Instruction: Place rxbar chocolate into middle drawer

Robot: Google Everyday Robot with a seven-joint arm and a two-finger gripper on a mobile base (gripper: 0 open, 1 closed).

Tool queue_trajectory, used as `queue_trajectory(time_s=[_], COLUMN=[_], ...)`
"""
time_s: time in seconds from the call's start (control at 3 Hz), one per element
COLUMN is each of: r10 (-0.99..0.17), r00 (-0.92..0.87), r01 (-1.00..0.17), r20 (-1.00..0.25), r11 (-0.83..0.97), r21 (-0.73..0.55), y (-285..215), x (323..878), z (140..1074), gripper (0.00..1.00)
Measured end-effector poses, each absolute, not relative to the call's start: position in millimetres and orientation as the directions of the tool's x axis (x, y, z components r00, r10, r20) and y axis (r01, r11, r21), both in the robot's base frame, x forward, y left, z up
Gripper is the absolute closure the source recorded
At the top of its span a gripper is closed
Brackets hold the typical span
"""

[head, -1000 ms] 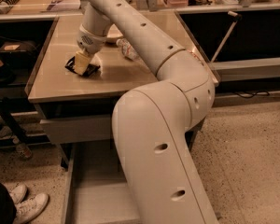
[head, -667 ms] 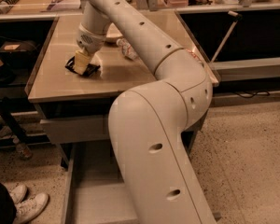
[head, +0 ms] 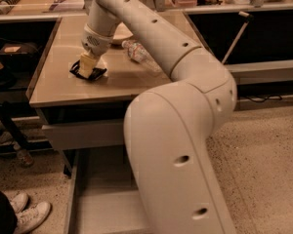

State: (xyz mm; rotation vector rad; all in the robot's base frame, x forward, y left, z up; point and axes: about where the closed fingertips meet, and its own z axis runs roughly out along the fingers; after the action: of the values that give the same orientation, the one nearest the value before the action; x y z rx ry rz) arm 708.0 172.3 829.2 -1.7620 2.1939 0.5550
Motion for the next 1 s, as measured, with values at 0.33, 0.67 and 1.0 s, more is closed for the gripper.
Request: queue_trajectory(time_s=[0.33, 0.67, 1.0], r10=[-0.832, -0.812, -0.837], r00=[-0.187, -0.162, -0.179], r01=[-0.979, -0.979, -0.981], r20=[-0.522, -0.561, -0.518], r11=[0.199, 0.204, 0.193], r21=[0.033, -0.013, 0.027], y=[141.9, 115.0, 109.3], x=[685.2, 648.0, 631.9], z=[872.2, 888.6, 857.4], gripper=[1.0, 1.0, 1.0])
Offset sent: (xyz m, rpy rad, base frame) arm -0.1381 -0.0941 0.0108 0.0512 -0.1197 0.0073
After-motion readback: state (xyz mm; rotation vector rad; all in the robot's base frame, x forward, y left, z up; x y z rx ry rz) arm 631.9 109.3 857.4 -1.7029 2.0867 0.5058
